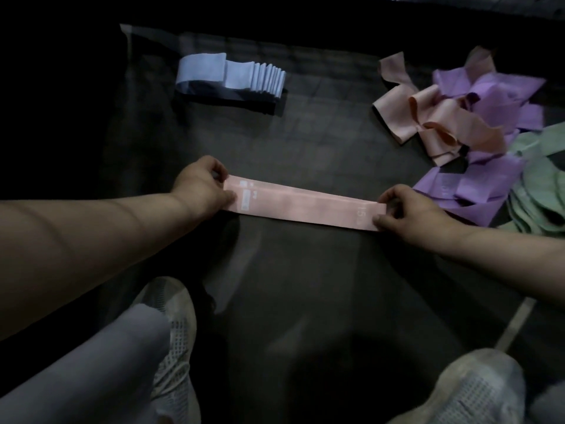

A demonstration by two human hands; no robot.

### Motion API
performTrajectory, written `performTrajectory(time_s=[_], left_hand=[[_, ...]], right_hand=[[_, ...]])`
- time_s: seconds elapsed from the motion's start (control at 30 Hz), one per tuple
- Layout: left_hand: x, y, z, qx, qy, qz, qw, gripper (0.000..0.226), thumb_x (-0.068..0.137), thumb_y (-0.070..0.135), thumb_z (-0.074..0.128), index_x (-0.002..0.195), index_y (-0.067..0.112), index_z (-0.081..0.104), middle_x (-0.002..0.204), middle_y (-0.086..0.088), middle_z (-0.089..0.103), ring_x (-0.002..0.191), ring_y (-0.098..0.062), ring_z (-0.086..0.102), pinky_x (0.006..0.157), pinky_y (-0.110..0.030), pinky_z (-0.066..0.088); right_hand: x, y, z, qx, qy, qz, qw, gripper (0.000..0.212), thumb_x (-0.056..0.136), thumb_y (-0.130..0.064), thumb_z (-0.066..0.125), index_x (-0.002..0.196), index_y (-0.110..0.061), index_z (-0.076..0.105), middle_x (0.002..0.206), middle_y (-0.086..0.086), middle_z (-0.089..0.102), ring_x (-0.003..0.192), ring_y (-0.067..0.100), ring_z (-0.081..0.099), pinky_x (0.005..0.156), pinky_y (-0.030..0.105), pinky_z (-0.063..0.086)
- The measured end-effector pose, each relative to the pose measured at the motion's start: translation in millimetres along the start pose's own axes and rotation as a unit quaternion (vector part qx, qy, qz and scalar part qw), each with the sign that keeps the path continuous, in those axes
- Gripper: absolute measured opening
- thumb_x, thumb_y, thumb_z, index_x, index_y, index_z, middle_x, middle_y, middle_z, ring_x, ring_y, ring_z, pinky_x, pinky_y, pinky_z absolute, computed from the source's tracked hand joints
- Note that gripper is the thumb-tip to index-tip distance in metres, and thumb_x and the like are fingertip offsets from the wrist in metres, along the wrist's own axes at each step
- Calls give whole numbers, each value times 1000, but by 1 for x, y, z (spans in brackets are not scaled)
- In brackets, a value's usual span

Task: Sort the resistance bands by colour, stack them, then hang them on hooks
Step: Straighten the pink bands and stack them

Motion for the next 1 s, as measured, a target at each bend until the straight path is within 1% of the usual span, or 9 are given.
performTrajectory(time_s=[0.13, 0.3, 0.43, 0.5, 0.57, 0.67, 0.73, 0.87, 1.0], left_hand=[[-1, 6, -2, 49, 7, 36, 998, 26, 79, 11, 78, 100, 18, 64, 84, 2, 60, 80, -19, 59, 73, -21, 42], [2, 7, -6, 43, 23, 38, 998, 26, 79, 12, 77, 100, 19, 63, 86, 1, 61, 83, -21, 62, 76, -24, 47], [6, 9, -4, 151, 13, 71, 986, 32, 82, 25, 73, 112, 27, 62, 118, -7, 52, 106, -29, 58, 95, -35, 49], [-4, 27, -1, 247, 30, 195, 949, 42, 84, 36, 64, 124, 25, 60, 128, -10, 46, 115, -32, 51, 98, -41, 46], [-17, 43, 9, 337, 20, 333, 880, 57, 81, 52, 56, 130, 23, 58, 132, -9, 49, 118, -33, 52, 94, -43, 44], [-15, 38, 25, 445, -55, 352, 821, 83, 74, 56, 72, 144, 22, 44, 141, -6, 44, 128, -28, 44, 100, -40, 37], [-9, 39, 29, 449, -74, 318, 831, 80, 76, 51, 74, 144, 23, 42, 139, -6, 43, 126, -29, 42, 101, -39, 37], [-12, 49, 30, 426, -63, 341, 836, 49, 91, 41, 58, 137, 24, 52, 131, -7, 48, 118, -32, 47, 95, -39, 41], [-13, 46, 26, 418, -47, 366, 830, 56, 84, 47, 64, 133, 22, 56, 125, -9, 53, 111, -34, 53, 88, -41, 44]], right_hand=[[-5, -5, 2, -32, -18, -34, 999, 31, 89, -28, 69, 115, -26, 53, 94, 1, 61, 81, 18, 59, 74, 28, 44], [-5, -9, 2, -72, -24, -52, 996, 33, 92, -31, 65, 123, -26, 53, 100, 3, 59, 88, 18, 57, 77, 25, 39], [-4, -11, 4, -147, -10, -96, 984, 42, 91, -40, 65, 127, -25, 52, 112, 4, 47, 103, 22, 54, 93, 29, 42], [-8, -19, 5, -207, 7, -158, 965, 63, 83, -46, 72, 135, -20, 50, 124, 10, 42, 113, 27, 50, 103, 36, 43], [-10, -24, 10, -282, 6, -219, 934, 84, 74, -50, 79, 141, -11, 47, 135, 17, 40, 121, 36, 46, 105, 45, 43], [-7, -26, 15, -322, 0, -250, 913, 89, 73, -48, 81, 143, -5, 45, 137, 19, 43, 120, 38, 47, 104, 45, 43], [-4, -28, 15, -316, 5, -247, 916, 78, 77, -44, 79, 138, -6, 49, 130, 17, 46, 113, 36, 49, 100, 44, 45], [-3, -31, 15, -283, 12, -265, 921, 54, 82, -35, 74, 125, -10, 56, 114, 14, 49, 101, 35, 51, 89, 46, 48], [-3, -28, 11, -291, 0, -251, 923, 73, 77, -46, 77, 135, -12, 49, 126, 13, 45, 112, 32, 48, 98, 43, 45]])
Point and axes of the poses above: each hand's wrist, its own x-axis towards the middle knuckle, its own z-axis out of the palm, y = z × x, the point moved 8 cm from there along x, towards the middle knuckle
